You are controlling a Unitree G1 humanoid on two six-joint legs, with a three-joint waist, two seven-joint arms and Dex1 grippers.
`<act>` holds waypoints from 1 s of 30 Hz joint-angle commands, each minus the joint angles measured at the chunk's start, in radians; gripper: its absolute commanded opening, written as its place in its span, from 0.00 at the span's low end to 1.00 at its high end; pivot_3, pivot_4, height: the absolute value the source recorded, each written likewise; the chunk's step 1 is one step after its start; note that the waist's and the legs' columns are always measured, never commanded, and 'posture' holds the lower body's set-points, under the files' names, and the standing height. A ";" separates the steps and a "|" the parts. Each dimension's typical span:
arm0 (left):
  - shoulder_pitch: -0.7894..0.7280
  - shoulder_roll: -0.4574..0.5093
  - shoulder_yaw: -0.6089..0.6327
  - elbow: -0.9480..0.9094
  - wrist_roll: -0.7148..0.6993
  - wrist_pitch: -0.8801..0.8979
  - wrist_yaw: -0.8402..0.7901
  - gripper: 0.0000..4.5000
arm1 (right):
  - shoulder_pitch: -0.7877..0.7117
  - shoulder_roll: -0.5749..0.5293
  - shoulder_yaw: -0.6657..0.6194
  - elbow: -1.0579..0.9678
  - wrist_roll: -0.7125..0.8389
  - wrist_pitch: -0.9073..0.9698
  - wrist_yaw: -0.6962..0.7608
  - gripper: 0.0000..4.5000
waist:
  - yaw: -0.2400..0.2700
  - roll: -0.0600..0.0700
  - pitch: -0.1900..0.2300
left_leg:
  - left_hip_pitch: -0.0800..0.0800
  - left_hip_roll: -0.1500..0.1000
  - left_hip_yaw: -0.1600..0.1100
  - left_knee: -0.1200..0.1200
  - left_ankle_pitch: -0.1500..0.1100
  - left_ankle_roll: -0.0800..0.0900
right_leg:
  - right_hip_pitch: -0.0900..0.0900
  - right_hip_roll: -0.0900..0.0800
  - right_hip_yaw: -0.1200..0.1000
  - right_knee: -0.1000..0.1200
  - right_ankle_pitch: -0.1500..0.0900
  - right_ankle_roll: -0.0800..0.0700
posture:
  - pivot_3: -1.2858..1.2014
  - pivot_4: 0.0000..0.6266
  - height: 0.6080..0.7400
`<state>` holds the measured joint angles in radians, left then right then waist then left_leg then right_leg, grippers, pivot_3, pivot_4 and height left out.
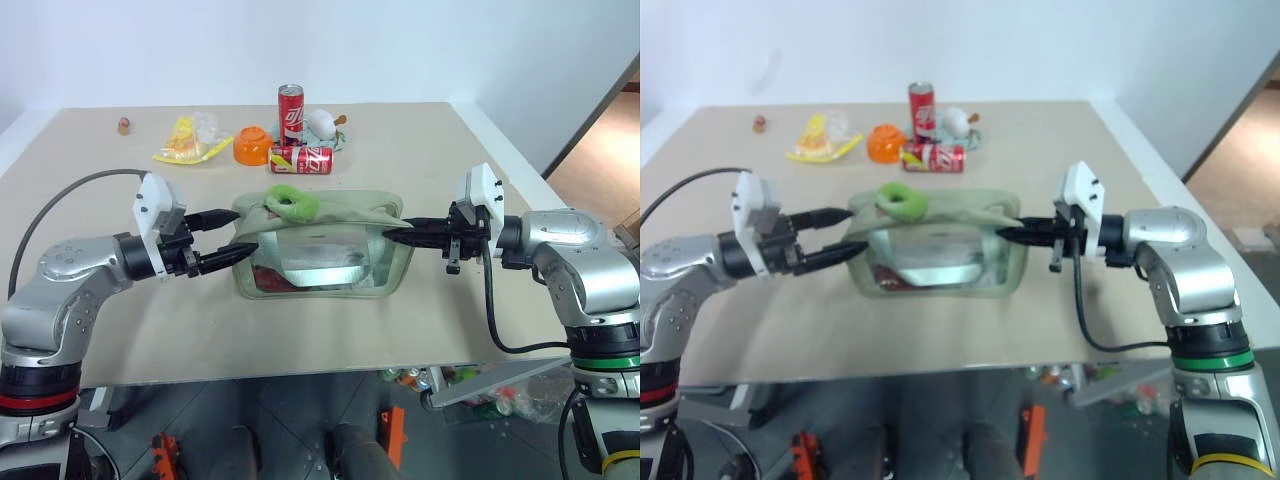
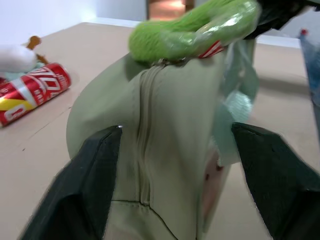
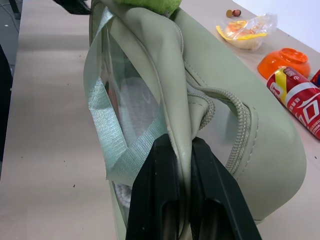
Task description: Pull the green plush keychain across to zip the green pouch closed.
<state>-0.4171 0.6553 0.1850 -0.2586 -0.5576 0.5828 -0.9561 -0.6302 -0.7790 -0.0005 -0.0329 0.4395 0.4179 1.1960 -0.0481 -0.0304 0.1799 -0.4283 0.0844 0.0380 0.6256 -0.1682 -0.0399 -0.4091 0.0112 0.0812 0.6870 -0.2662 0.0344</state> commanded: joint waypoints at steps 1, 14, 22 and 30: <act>0.015 -0.020 -0.001 -0.032 0.002 -0.046 0.035 0.43 | -0.017 -0.007 -0.009 -0.023 0.007 -0.001 0.008 0.00 | 0.000 0.000 0.000 | 0.000 0.000 0.000 0.000 0.000 0.000 | 0.000 0.000 0.000 0.000 0.000 0.000 | 0.52 0.24 1.00; 0.036 -0.028 -0.031 -0.055 -0.019 -0.039 0.048 0.00 | -0.113 -0.019 -0.032 -0.044 0.023 0.023 0.003 0.61 | 0.000 0.000 0.000 | 0.000 0.000 0.000 -0.001 0.000 0.000 | 0.000 0.000 0.000 0.000 0.000 0.000 | 0.52 0.24 1.00; 0.037 -0.033 -0.059 -0.072 -0.026 -0.029 0.051 0.00 | -0.257 0.104 0.047 -0.209 0.050 0.074 -0.078 0.99 | 0.001 0.000 0.000 | 0.000 0.000 -0.001 -0.002 0.000 0.000 | 0.000 0.000 -0.001 -0.001 -0.002 -0.001 | 0.52 0.24 1.00; 0.014 -0.038 -0.071 -0.080 -0.038 -0.019 0.072 0.00 | -0.240 0.202 0.132 -0.146 -0.034 -0.015 -0.112 0.99 | 0.006 0.000 0.000 | -0.002 -0.001 -0.001 -0.002 0.000 0.000 | 0.000 -0.002 -0.001 -0.001 -0.001 0.000 | 0.52 0.24 1.00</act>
<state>-0.3856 0.6163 0.1250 -0.3090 -0.5886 0.5636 -0.8881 -0.8660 -0.5802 0.1394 -0.1848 0.4196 0.4347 1.0881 -0.0417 -0.0303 0.1800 -0.4298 0.0832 0.0374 0.6238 -0.1684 -0.0401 -0.4090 0.0092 0.0796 0.6856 -0.2674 0.0343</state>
